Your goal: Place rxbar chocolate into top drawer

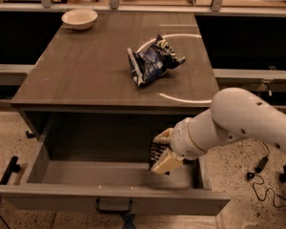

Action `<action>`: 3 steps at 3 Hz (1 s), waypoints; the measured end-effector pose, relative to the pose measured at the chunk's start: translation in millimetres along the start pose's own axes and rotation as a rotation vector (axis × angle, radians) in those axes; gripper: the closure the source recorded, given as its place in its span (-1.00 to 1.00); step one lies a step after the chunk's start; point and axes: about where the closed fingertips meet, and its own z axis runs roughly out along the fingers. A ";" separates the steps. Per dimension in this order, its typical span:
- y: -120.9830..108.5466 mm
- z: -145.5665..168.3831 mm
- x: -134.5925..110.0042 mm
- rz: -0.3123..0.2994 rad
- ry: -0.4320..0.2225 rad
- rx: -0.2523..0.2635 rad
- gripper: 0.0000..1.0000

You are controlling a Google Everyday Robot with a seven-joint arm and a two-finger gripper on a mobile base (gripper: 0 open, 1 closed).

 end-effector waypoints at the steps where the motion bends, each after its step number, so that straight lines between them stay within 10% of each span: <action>1: 4.0 12.8 5.2 -0.011 -0.012 0.002 1.00; 3: 12.6 34.6 10.7 -0.024 -0.035 0.003 1.00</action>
Offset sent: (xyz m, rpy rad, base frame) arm -0.0068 0.0118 -0.0329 0.0303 -0.0256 0.0240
